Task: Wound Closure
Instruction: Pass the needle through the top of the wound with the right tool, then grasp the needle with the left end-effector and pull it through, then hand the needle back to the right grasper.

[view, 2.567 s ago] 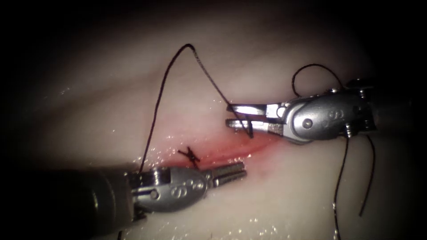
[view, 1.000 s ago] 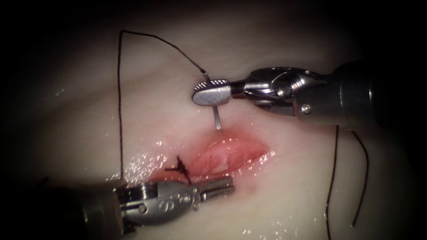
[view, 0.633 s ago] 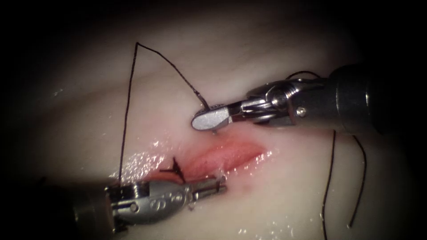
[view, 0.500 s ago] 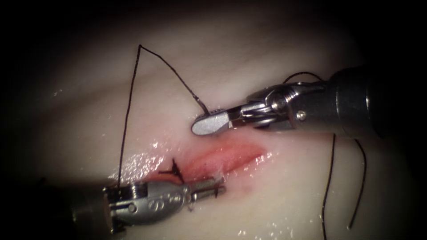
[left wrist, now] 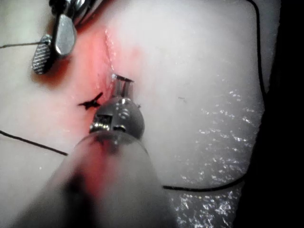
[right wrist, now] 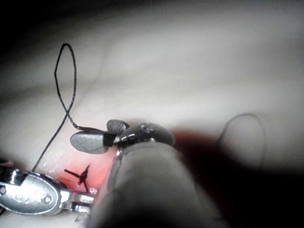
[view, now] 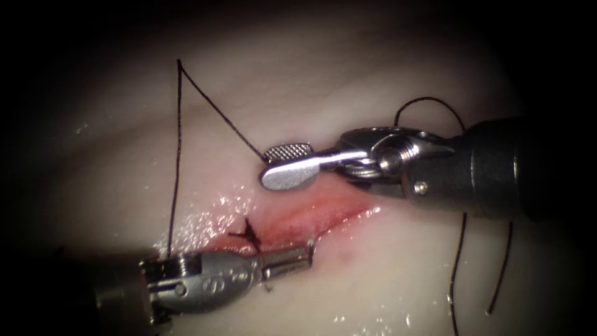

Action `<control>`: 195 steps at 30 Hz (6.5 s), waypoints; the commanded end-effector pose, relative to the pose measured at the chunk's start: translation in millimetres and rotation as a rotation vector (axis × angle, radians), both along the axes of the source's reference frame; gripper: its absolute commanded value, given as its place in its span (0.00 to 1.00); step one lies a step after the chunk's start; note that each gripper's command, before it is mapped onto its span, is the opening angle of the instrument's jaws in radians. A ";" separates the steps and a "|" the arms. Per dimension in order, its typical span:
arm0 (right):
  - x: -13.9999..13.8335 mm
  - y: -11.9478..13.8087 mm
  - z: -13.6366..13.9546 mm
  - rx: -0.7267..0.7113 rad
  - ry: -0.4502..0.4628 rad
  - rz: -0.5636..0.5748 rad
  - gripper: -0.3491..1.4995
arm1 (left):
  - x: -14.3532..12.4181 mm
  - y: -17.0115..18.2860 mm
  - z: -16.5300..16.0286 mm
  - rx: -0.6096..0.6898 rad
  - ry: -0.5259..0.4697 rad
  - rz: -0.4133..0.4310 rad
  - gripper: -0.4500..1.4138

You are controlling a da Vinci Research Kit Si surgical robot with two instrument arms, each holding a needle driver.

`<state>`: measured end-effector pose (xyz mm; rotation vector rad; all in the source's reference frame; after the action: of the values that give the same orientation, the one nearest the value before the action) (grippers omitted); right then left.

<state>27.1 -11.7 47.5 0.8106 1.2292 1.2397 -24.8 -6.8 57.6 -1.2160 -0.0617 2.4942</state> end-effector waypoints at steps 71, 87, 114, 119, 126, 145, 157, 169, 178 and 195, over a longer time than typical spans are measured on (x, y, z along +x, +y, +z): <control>-9.7 0.0 1.4 -0.115 -0.080 0.109 0.88 | -5.6 1.4 -0.9 -0.386 -0.070 0.305 0.31; -10.0 -0.6 0.4 -0.595 -0.128 0.030 0.19 | -6.0 2.8 -4.6 0.058 -0.404 0.007 0.00; -12.6 -4.9 -1.3 -0.290 -0.001 -0.142 0.23 | -5.9 6.5 -14.3 -0.055 -0.636 -0.051 0.00; -12.7 -5.0 -1.7 -0.183 0.035 -0.110 0.66 | -5.4 7.9 -14.5 -0.280 -0.469 0.038 0.00; -12.6 -4.1 -2.0 -0.085 0.054 -0.080 0.77 | -4.3 12.7 -14.7 -0.431 -0.377 0.104 0.00; -12.4 1.5 -5.0 0.249 0.227 0.020 0.81 | -4.8 9.3 -12.5 -0.571 -0.289 0.265 0.00; -6.2 -1.2 -6.2 0.365 0.337 -0.098 0.81 | -6.2 5.6 -10.4 -0.685 -0.220 0.382 0.00; -4.6 -1.9 -5.9 0.345 0.334 -0.092 0.78 | -6.9 5.1 -11.1 -0.688 -0.231 0.386 0.00; -4.4 -2.3 -5.9 0.251 0.261 -0.128 0.00 | -7.3 5.2 -11.1 -0.688 -0.233 0.385 0.00; -5.4 0.2 -4.8 0.096 0.227 -0.085 0.00 | -4.9 4.4 -12.5 -0.360 -0.265 0.032 0.97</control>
<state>20.8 -11.2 42.3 1.0656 1.3266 1.1672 -28.5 -2.3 44.5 -1.6793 0.2982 2.4165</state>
